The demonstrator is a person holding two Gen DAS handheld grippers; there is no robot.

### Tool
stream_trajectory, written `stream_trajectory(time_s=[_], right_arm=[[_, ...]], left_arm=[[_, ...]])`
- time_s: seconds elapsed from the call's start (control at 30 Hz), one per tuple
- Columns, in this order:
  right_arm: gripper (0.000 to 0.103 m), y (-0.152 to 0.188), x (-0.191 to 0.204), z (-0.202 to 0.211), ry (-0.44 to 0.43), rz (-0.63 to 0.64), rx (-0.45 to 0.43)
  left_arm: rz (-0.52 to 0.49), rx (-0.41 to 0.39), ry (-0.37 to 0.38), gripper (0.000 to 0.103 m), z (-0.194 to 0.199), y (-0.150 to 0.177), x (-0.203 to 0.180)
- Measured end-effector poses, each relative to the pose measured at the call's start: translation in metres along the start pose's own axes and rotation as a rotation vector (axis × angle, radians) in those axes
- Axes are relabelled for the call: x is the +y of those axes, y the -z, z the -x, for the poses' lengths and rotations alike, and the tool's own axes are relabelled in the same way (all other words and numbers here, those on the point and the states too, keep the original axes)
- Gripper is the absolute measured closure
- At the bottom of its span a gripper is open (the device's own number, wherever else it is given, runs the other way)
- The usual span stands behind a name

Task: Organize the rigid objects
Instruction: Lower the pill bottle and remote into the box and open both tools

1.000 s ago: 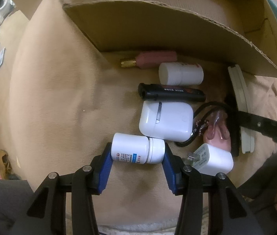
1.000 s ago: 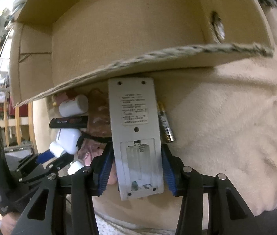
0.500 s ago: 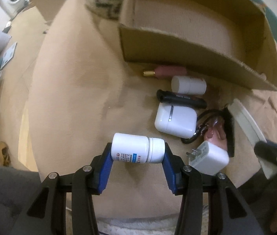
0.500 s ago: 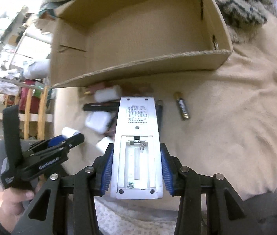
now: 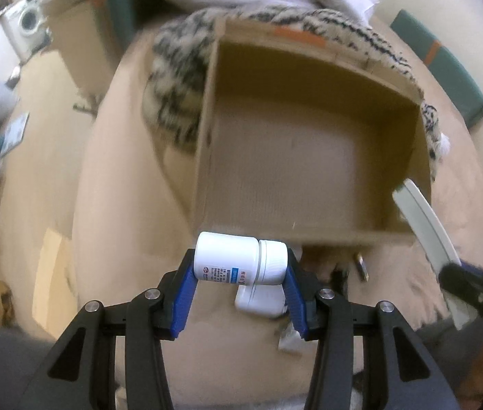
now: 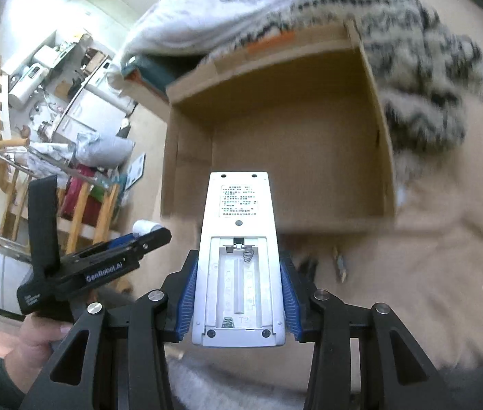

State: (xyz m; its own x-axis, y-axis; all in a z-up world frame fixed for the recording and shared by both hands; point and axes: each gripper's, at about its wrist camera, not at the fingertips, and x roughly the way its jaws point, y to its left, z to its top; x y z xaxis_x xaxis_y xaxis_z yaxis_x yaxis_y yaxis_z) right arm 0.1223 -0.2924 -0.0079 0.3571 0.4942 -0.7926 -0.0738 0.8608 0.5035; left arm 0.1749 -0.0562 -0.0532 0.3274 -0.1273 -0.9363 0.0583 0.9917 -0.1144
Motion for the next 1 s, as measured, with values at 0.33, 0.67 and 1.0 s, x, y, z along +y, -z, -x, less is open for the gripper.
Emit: stream_trajectory(time_s=[0.33,0.67,1.0], right_arm=[[0.058,-0.071,-0.029,-0.069,0.152,0.033,-0.040],[0.058,-0.067,-0.036,-0.101,0.224,0.075,-0.038],[0.057,-0.065,-0.035,-0.122,0.248,0.078,0.016]], left_arm=[[-0.115,-0.052,-0.031,0.059,-0.053,-0.061,-0.047],[-0.146,-0.034,-0.081,0.059,-0.101,-0.058,-0.051],[-0.124,-0.013,-0.105,0.059,-0.112,-0.059,-0.040]])
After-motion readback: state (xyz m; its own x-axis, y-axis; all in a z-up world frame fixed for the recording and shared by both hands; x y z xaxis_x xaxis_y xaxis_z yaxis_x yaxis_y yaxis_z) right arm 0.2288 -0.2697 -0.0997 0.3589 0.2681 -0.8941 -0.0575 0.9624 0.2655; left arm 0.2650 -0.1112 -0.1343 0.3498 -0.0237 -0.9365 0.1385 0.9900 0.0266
